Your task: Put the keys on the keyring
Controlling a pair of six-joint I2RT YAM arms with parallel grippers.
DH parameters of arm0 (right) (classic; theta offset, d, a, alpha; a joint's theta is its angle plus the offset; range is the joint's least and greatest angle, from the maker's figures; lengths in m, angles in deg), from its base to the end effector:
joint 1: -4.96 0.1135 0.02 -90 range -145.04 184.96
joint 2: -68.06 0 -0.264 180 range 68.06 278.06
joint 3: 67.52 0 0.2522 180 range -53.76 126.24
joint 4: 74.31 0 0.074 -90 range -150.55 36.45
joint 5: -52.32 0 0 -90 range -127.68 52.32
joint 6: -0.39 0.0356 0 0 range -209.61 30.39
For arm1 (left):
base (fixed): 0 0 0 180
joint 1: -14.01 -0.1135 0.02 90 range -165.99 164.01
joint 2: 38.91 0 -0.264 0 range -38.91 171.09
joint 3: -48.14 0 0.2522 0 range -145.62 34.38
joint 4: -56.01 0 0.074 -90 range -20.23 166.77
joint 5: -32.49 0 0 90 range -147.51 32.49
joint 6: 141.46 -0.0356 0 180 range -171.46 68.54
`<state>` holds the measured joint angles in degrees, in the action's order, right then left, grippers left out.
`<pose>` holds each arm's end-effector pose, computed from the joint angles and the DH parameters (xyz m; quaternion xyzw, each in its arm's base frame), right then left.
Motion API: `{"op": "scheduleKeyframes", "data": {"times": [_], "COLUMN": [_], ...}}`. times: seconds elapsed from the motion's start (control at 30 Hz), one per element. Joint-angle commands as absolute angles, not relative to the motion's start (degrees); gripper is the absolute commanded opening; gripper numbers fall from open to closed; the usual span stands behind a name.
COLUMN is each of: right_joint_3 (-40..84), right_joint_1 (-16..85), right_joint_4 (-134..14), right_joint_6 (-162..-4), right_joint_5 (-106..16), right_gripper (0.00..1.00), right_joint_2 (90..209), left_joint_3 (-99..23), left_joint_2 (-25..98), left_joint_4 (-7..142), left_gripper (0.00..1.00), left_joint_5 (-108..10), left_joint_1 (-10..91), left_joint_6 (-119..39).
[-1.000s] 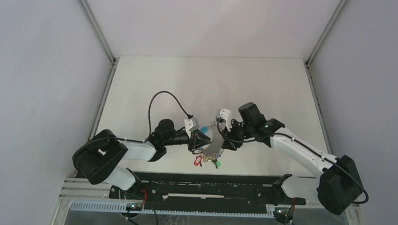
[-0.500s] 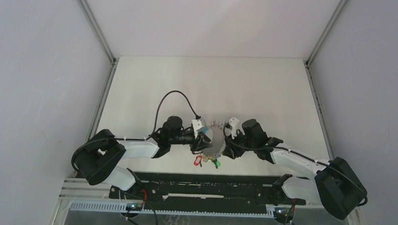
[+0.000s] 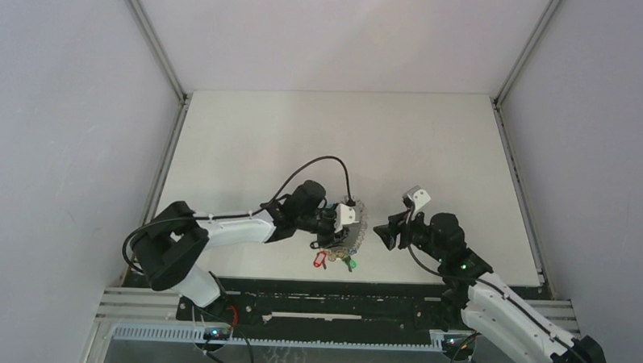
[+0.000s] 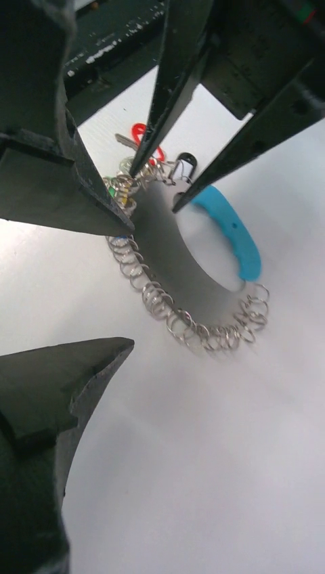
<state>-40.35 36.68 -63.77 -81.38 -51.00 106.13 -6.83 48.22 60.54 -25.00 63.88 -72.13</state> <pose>0.1326 0.0916 0.1889 -0.2310 0.7902 0.2812 0.4930 0.1811 -0.2445 0.1808 0.5980 0.6280 -0.3506 0.3537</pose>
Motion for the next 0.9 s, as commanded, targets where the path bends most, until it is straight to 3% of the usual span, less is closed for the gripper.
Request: {"op": "scheduleKeyframes", "data": {"times": [0.0, 0.2, 0.47, 0.87], "right_joint_3": [-43.5, -44.8, -44.5, -43.8], "right_joint_1": [34.1, 31.7, 30.9, 29.9], "right_joint_4": [-67.2, -65.0, -64.5, -65.2], "right_joint_6": [-78.4, -76.8, -76.3, -76.5], "right_joint_5": [-48.5, -48.8, -50.0, -53.0], "right_gripper": [0.59, 0.61, 0.61, 0.61], "right_joint_2": [99.4, 93.1, 93.3, 96.8], "left_joint_3": [-13.2, -19.3, -23.7, -22.1], "left_joint_2": [51.2, 56.9, 61.3, 60.9], "left_joint_4": [70.5, 74.2, 77.6, 68.8], "left_gripper": [0.48, 0.49, 0.48, 0.44], "left_joint_5": [-29.6, -34.5, -37.3, -44.0], "left_joint_1": [66.9, 70.0, 70.4, 65.9], "left_joint_6": [-78.4, -78.5, -77.8, -64.2]}}
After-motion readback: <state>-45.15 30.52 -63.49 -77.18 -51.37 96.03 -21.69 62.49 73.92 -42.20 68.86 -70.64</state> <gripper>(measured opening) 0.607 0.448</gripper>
